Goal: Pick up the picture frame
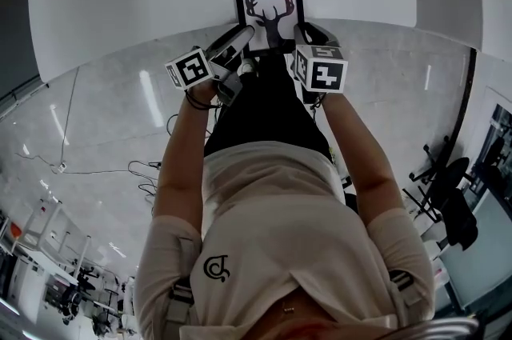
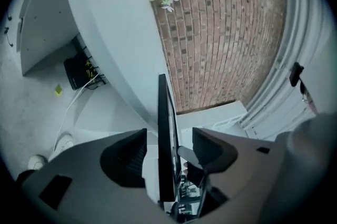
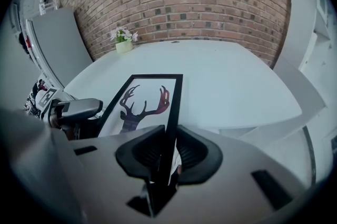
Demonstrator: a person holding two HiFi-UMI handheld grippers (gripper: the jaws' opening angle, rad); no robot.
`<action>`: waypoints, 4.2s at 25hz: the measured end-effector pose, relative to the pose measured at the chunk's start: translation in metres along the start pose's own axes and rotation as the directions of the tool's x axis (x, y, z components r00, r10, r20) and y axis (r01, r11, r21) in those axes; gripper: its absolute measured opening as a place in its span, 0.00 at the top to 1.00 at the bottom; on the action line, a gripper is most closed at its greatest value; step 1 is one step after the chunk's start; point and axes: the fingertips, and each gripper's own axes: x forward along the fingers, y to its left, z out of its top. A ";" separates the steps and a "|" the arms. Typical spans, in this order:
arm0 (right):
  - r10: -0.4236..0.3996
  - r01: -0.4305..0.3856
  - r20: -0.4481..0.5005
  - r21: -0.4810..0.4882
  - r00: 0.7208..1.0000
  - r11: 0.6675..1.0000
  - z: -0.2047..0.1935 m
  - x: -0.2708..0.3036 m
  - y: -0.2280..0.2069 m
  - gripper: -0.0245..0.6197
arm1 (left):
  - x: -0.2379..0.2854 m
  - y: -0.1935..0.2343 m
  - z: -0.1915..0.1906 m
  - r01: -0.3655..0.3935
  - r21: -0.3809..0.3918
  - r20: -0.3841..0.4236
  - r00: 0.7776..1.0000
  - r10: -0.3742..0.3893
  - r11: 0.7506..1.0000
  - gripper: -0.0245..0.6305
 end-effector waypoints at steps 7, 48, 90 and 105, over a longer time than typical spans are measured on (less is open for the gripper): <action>0.007 -0.007 -0.004 -0.005 1.000 1.000 -0.002 -0.005 0.006 0.84 | 0.011 -0.002 -0.007 0.063 -0.101 -0.025 0.997 -0.066 0.993 0.68; 0.283 -0.156 0.604 -0.256 0.745 0.954 0.199 -0.153 -0.007 0.95 | -0.023 -0.233 0.116 -0.186 0.630 0.411 0.903 -0.121 0.754 0.88; 0.273 -0.010 0.765 -0.330 0.583 0.944 0.248 -0.229 -0.040 0.95 | -0.015 -0.360 0.130 -0.574 0.804 0.594 0.789 -0.160 0.155 0.89; 0.263 -0.002 0.758 -0.326 0.597 0.945 0.252 -0.226 -0.035 0.96 | -0.022 -0.350 0.136 -0.584 0.790 0.610 0.778 -0.150 0.185 0.89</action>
